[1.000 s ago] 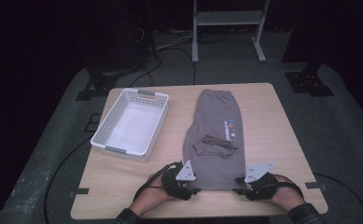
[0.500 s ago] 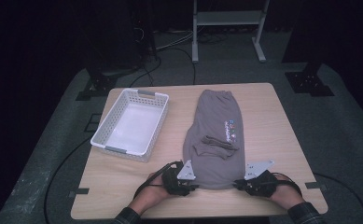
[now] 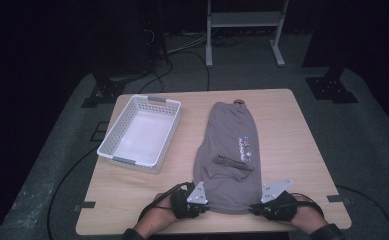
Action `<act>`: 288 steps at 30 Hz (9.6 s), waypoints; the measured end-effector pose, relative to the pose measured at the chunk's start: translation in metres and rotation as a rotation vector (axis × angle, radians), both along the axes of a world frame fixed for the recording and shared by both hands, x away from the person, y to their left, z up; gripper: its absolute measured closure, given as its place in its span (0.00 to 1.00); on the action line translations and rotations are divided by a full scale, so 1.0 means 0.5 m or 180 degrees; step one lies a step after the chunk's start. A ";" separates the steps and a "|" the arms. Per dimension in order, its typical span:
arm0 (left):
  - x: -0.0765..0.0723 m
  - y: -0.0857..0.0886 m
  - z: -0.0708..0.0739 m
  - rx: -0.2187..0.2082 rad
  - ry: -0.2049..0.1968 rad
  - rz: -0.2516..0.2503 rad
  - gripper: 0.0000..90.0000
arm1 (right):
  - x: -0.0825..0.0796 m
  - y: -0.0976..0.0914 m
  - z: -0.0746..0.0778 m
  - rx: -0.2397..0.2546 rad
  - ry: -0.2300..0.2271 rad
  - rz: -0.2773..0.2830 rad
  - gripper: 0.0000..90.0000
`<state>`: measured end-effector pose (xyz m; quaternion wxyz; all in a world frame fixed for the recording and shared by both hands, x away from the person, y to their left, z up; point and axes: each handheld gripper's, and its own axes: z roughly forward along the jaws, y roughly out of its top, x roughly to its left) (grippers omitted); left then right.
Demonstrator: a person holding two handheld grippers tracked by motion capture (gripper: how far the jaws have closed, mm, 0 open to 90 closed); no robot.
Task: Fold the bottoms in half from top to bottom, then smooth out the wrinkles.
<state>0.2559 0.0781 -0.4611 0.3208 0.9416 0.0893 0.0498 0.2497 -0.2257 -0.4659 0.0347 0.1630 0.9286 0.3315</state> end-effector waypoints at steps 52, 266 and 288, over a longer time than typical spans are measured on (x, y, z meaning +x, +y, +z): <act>0.215 -0.017 0.001 -0.0245 0.0017 0.1035 0.92 | 0.211 0.010 0.003 0.0138 -0.0138 -0.0818 0.94; 0.055 0.152 -0.047 -0.0409 -0.0103 0.1289 0.00 | 0.308 0.132 -0.034 0.0335 -0.0383 -0.1483 0.11; 0.055 0.148 -0.047 -0.0413 -0.0100 0.1316 0.00 | 0.281 0.026 -0.035 0.0335 -0.0390 -0.1743 0.11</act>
